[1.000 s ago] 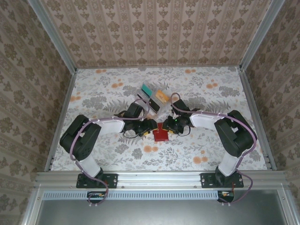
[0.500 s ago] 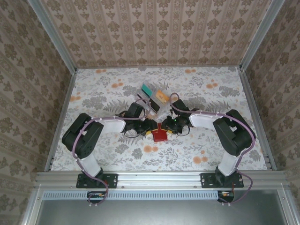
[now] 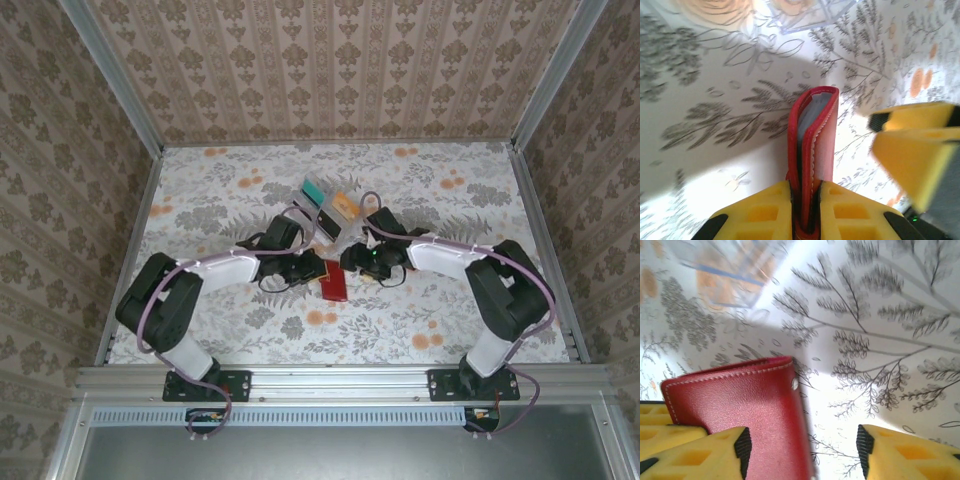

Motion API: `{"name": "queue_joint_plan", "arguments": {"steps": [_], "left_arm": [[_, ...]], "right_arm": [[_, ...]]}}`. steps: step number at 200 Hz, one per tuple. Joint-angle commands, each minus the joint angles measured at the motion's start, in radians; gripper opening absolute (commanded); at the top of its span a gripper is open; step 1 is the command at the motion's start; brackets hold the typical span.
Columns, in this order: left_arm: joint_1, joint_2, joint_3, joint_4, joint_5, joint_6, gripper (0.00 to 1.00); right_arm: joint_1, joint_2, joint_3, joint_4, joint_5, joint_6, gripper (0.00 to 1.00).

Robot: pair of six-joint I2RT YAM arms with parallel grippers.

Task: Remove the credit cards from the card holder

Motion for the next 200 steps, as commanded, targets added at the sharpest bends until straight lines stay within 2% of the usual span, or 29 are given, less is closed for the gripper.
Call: {"name": "queue_joint_plan", "arguments": {"steps": [1,23,53,73,104,124,143,166,180,200], "left_arm": [[0.006,-0.058,0.107,-0.356,-0.159,0.166,0.15],[-0.010,-0.069,0.210,-0.617,-0.332,0.248,0.15],[-0.062,-0.014,0.395,-0.931,-0.655,0.270,0.16],[-0.106,0.063,0.495,-1.064,-0.809,0.266,0.17],[-0.163,0.201,0.601,-1.171,-0.945,0.207,0.19],[-0.186,0.263,0.633,-1.148,-0.924,0.186,0.24],[-0.192,0.286,0.623,-1.050,-0.821,0.210,0.31],[-0.192,0.288,0.612,-0.963,-0.727,0.245,0.45],[-0.184,0.267,0.601,-0.914,-0.670,0.268,0.53],[-0.150,0.208,0.549,-0.805,-0.527,0.289,0.62]], "right_arm": [[-0.004,-0.053,0.030,-0.043,0.100,-0.044,0.69],[-0.006,-0.067,0.021,-0.034,0.128,-0.047,0.71],[-0.016,-0.090,0.002,-0.049,0.182,-0.054,0.74],[-0.030,-0.111,-0.005,-0.083,0.227,-0.058,0.75],[-0.051,-0.156,-0.039,-0.081,0.255,-0.061,0.75],[-0.059,-0.187,-0.067,-0.080,0.289,-0.047,0.76],[-0.068,-0.209,-0.092,-0.084,0.310,-0.032,0.76],[-0.076,-0.223,-0.108,-0.088,0.316,-0.031,0.76],[-0.077,-0.226,-0.113,-0.085,0.312,-0.036,0.76],[-0.077,-0.225,-0.119,-0.073,0.305,-0.035,0.76]]}}
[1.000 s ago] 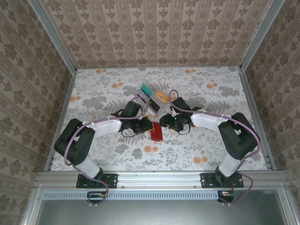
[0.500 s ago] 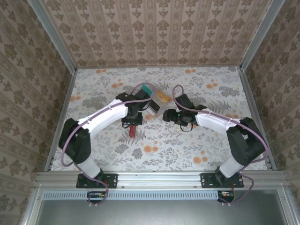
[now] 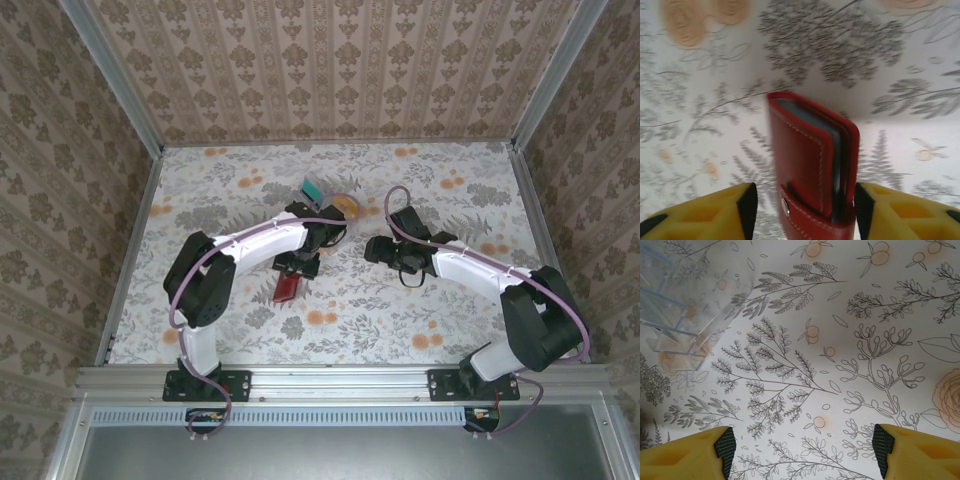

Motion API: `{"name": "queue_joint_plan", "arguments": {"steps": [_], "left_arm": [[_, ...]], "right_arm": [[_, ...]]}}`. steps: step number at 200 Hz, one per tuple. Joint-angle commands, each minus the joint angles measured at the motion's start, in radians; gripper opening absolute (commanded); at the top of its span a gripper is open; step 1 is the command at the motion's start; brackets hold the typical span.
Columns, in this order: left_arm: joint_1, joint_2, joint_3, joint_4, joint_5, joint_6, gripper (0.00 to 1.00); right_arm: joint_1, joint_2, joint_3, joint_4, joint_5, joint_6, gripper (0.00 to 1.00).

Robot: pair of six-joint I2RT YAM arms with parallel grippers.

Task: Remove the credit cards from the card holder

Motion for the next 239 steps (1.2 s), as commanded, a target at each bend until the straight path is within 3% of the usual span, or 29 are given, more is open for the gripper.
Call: {"name": "queue_joint_plan", "arguments": {"steps": [1,45,110,162,239], "left_arm": [[0.034,-0.086,-0.048,0.129,0.180,0.039,0.62],[0.187,-0.251,-0.225,0.303,0.365,0.024,0.71],[0.410,-0.390,-0.488,0.493,0.545,-0.023,0.73],[0.432,-0.316,-0.557,0.580,0.617,-0.056,0.60],[0.428,-0.272,-0.587,0.641,0.707,-0.083,0.40]], "right_arm": [[-0.004,-0.026,-0.014,-0.012,0.022,0.010,0.76],[0.051,0.011,0.024,-0.032,0.072,-0.033,0.75],[0.275,0.191,0.199,-0.074,0.128,-0.094,0.74],[0.312,0.276,0.255,-0.052,0.041,-0.073,0.74],[0.312,0.284,0.271,-0.088,0.075,-0.059,0.73]]}}
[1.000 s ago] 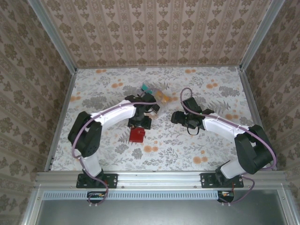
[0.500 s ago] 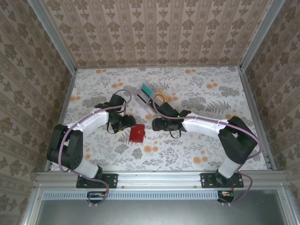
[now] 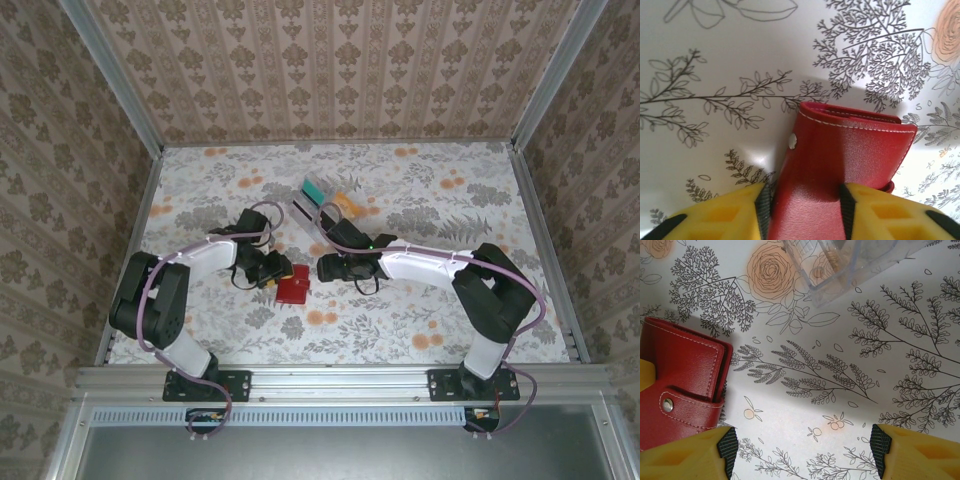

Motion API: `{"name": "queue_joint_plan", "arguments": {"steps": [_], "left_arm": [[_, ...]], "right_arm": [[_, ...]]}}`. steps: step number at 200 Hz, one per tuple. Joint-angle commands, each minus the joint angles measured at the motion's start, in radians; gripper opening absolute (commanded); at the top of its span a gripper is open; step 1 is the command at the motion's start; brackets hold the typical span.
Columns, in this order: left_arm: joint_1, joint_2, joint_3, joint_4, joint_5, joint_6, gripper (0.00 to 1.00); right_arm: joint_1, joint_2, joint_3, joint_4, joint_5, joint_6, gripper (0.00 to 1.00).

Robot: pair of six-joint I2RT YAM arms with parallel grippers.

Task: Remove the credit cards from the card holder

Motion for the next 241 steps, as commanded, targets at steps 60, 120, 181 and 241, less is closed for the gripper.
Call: {"name": "queue_joint_plan", "arguments": {"steps": [60,120,181,241], "left_arm": [[-0.099,0.015,-0.076,0.201,0.167,-0.154,0.39],[-0.099,-0.001,-0.095,0.217,0.161,-0.153,0.37],[-0.091,0.028,-0.106,0.245,0.189,-0.140,0.37],[-0.091,0.020,-0.106,0.281,0.217,-0.148,0.40]], "right_arm": [[0.002,-0.024,-0.010,-0.074,0.034,0.024,0.72],[0.009,0.033,0.018,-0.093,-0.092,-0.014,0.63],[0.012,0.090,0.050,-0.121,-0.115,-0.012,0.56],[0.009,0.130,0.075,-0.172,-0.079,-0.015,0.53]]}}
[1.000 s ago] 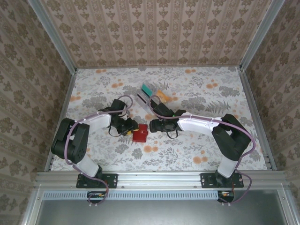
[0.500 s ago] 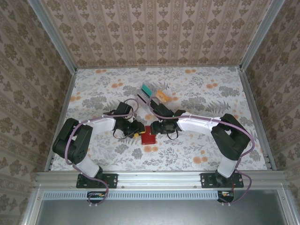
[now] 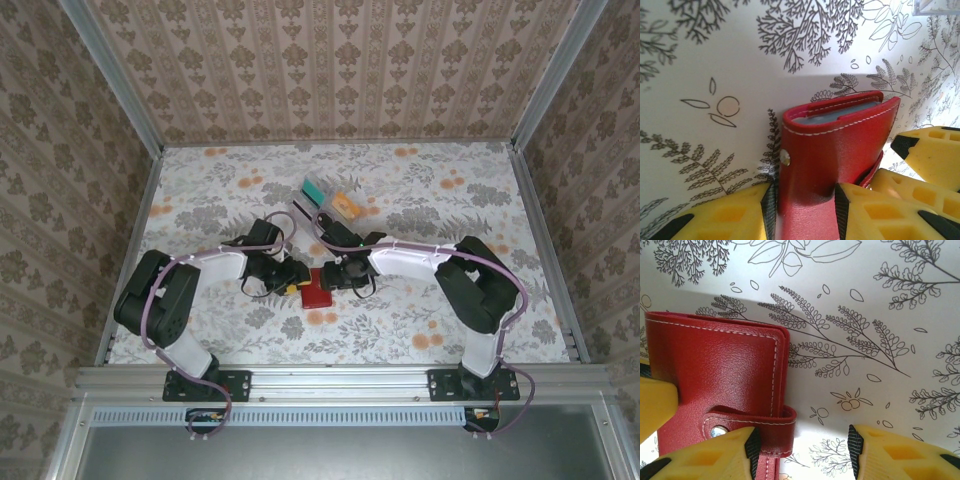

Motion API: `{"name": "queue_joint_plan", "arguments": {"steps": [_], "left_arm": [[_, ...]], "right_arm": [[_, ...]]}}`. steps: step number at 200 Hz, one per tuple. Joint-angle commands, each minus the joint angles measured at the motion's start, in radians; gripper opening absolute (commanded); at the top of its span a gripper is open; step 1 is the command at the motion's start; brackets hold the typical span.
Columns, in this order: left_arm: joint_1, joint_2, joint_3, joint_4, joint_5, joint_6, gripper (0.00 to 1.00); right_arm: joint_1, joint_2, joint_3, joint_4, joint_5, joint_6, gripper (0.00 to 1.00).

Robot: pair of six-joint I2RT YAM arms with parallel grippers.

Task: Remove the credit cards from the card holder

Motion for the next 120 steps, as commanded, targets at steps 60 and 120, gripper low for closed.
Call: {"name": "queue_joint_plan", "arguments": {"steps": [60,120], "left_arm": [[0.005,0.014,-0.036,0.169,0.167,-0.018,0.40],[0.007,-0.051,-0.033,0.144,0.177,0.013,0.13]], "right_arm": [[-0.007,0.044,0.008,-0.081,0.033,0.001,0.52],[-0.085,-0.069,-0.055,0.038,-0.119,0.049,0.52]]}}
